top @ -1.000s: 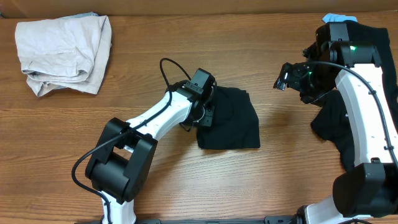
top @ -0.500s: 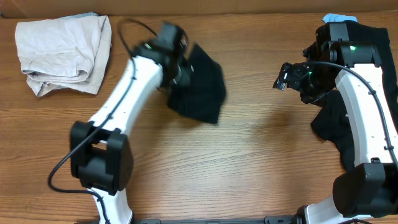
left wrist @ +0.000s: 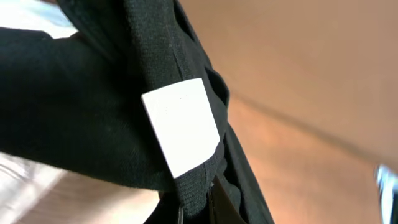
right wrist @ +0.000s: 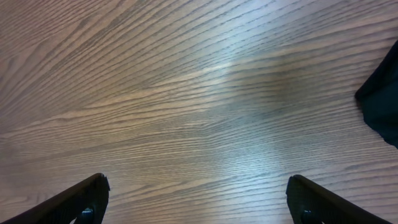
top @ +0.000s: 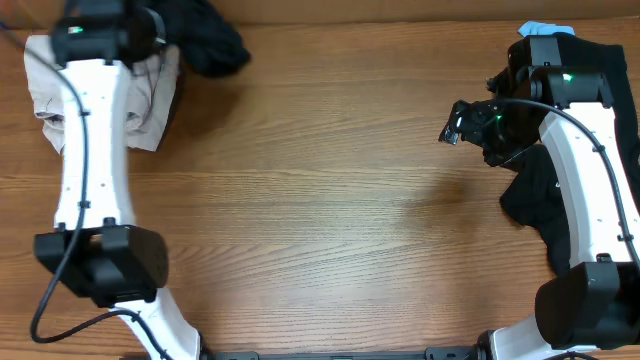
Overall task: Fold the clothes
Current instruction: 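Place the folded shirt on the beige garment with the left gripper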
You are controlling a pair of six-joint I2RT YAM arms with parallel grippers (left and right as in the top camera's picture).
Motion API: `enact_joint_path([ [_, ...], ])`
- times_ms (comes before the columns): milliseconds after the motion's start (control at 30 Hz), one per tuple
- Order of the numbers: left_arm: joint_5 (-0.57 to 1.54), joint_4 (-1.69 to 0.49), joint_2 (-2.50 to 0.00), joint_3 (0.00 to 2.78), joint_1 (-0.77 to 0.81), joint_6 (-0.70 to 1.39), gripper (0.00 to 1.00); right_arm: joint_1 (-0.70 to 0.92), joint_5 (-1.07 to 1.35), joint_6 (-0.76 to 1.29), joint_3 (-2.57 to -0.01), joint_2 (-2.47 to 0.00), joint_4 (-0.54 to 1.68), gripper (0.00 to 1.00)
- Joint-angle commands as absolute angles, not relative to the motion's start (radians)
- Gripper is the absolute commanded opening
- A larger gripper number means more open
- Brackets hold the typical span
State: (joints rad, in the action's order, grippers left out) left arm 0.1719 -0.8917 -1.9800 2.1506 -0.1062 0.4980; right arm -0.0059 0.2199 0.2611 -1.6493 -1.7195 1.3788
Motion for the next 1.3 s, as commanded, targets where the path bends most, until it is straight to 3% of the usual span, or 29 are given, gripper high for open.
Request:
enact_joint_path([
  [0, 0.184, -0.798, -1.975, 2.178, -0.193, 0.610, 0.04, -0.008, 0.217, 0.258, -1.662, -1.708, 1.375, 0.95],
  [367, 0.222, -0.440, -2.127, 2.175, -0.308, 0.636, 0.04, -0.008, 0.218, 0.259, -1.662, -1.708, 1.375, 0.95],
  [567, 0.200, -0.460, -2.244, 2.175, -0.383, 0.636, 0.04, -0.008, 0.217, 0.258, -1.662, -1.708, 1.375, 0.95],
  [800, 0.200, -0.634, -2.249, 2.175, -0.476, 0.627, 0.06, -0.008, 0.218, 0.259, -1.662, -1.708, 1.367, 0.95],
  [867, 0.200, -0.704, -2.247, 2.175, -0.499, 0.627, 0.27, -0.008, 0.218, 0.259, -1.662, -1.708, 1.367, 0.95],
  [1000, 0.240, -0.849, -2.247, 2.175, -0.530, 0.527, 0.86, -0.008, 0.218, 0.259, -1.662, -1.708, 1.368, 0.95],
  [1033, 0.270, -0.884, -2.246, 2.175, -0.533, 0.466, 0.95, -0.008, 0.218, 0.259, -1.662, -1.708, 1.368, 0.95],
  [1067, 0.299, -0.910, -2.245, 2.176, -0.535, 0.419, 1.00, -0.008, 0.218, 0.259, -1.662, -1.708, 1.369, 0.95],
  [1267, 0.476, -0.997, -2.176, 2.176, -0.535, 0.229, 1.00, -0.007, 0.219, 0.242, -1.687, -1.697, 1.373, 0.89],
])
